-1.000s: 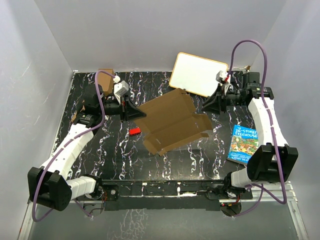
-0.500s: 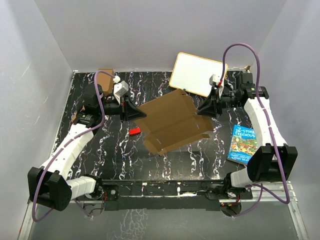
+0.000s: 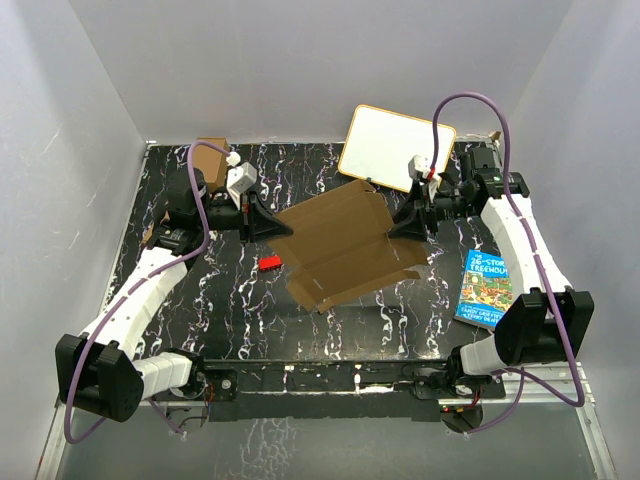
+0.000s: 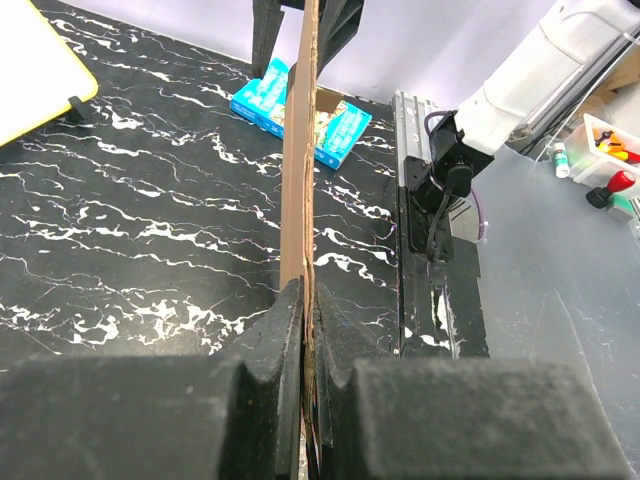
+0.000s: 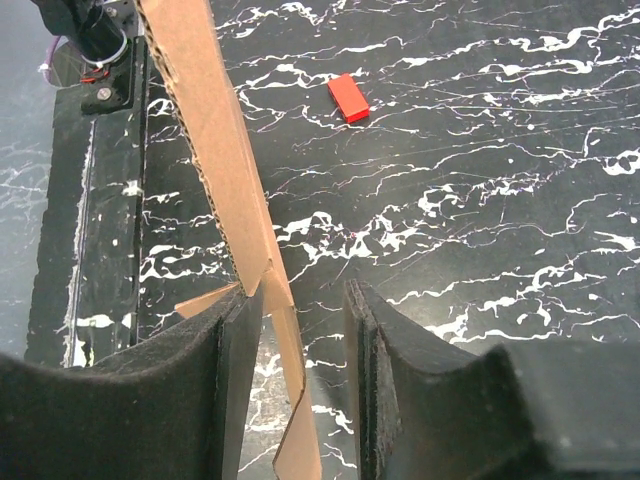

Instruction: Fold the paper box

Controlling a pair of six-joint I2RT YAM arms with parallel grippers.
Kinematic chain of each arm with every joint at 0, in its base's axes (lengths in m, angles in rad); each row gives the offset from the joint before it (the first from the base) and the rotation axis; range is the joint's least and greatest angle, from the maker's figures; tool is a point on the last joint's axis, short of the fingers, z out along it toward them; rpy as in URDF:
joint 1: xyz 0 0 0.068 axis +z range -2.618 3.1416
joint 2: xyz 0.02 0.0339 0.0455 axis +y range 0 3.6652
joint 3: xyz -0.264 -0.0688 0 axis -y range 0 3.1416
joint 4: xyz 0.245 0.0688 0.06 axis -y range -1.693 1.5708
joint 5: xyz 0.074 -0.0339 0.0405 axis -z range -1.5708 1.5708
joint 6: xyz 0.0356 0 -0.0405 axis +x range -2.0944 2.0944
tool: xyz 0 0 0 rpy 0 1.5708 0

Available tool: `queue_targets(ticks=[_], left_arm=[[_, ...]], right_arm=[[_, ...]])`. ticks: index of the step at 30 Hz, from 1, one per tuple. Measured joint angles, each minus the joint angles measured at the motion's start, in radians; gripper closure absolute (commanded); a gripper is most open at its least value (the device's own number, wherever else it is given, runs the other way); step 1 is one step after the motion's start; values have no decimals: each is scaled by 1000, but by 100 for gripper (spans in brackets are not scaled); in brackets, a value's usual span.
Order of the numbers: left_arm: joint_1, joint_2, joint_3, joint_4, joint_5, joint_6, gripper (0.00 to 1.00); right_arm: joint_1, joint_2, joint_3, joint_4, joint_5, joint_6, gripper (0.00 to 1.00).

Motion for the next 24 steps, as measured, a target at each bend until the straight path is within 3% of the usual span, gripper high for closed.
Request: queue_targets(ticks=[24], left_arm=[[2,3,-6,97,51,-66,100]], right_arm=[[20,3,-38,-49,-43,-123,56]])
